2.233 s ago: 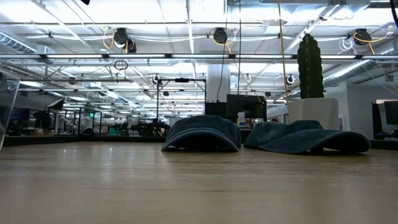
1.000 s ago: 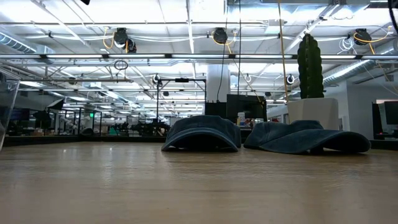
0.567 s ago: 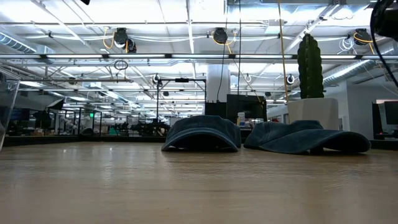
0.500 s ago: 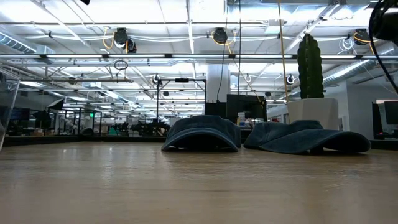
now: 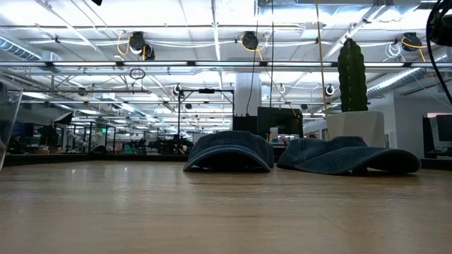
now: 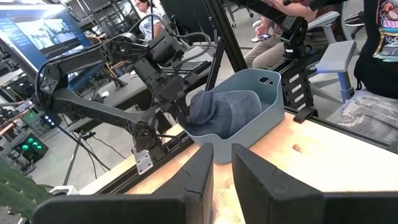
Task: Pick & Place hat
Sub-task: Put the left blue cap into the blue bin
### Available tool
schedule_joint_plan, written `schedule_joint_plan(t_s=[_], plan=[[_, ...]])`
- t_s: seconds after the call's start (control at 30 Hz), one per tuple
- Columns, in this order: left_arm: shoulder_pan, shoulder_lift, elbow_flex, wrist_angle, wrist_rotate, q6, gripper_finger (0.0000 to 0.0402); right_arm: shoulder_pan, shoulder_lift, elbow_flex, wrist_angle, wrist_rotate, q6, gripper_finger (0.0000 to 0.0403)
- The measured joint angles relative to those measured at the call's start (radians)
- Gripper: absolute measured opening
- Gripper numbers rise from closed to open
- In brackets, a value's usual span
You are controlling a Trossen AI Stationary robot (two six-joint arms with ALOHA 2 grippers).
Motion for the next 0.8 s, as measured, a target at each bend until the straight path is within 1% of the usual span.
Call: schedule_joint_plan(t_s=[0.07,0.13,0.23,0.33,0.37,0.43,0.5,0.53,0.57,0.63,0.8], plan=[[0.0,0.0,0.0,0.0,0.0,0.0,0.0067,-0.026,0.025,0.0,0.003,0.002,-0.073,0.0009],[0.0,0.0,0.0,0.0,0.0,0.0,0.0067,-0.052,0.049,0.0,0.047,0.002,-0.175,0.0009],[0.0,0.0,0.0,0.0,0.0,0.0,0.0067,-0.09,0.083,0.0,0.168,0.002,-0.341,0.001],[0.0,0.0,0.0,0.0,0.0,0.0,0.0067,-0.121,0.099,0.0,0.335,-0.018,-0.52,0.0013],[0.0,0.0,0.0,0.0,0.0,0.0,0.0067,-0.128,0.1,0.0,0.406,-0.061,-0.58,0.0012],[0.0,0.0,0.0,0.0,0.0,0.0,0.0067,-0.138,0.097,0.0,0.547,-0.198,-0.682,0.0008],[0.0,0.0,0.0,0.0,0.0,0.0,0.0067,-0.143,0.094,0.001,0.672,-0.288,-0.732,0.0008],[0.0,0.0,0.0,0.0,0.0,0.0,0.0067,-0.143,0.093,0.002,0.705,-0.32,-0.74,0.0008],[0.0,0.0,0.0,0.0,0.0,0.0,0.0067,-0.144,0.092,0.003,0.714,-0.332,-0.741,0.0008],[0.0,0.0,0.0,0.0,0.0,0.0,0.0067,-0.144,0.091,0.003,0.676,-0.328,-0.715,0.0008],[0.0,0.0,0.0,0.0,0.0,0.0,0.0067,-0.144,0.091,0.002,0.482,-0.205,-0.618,0.0008]])
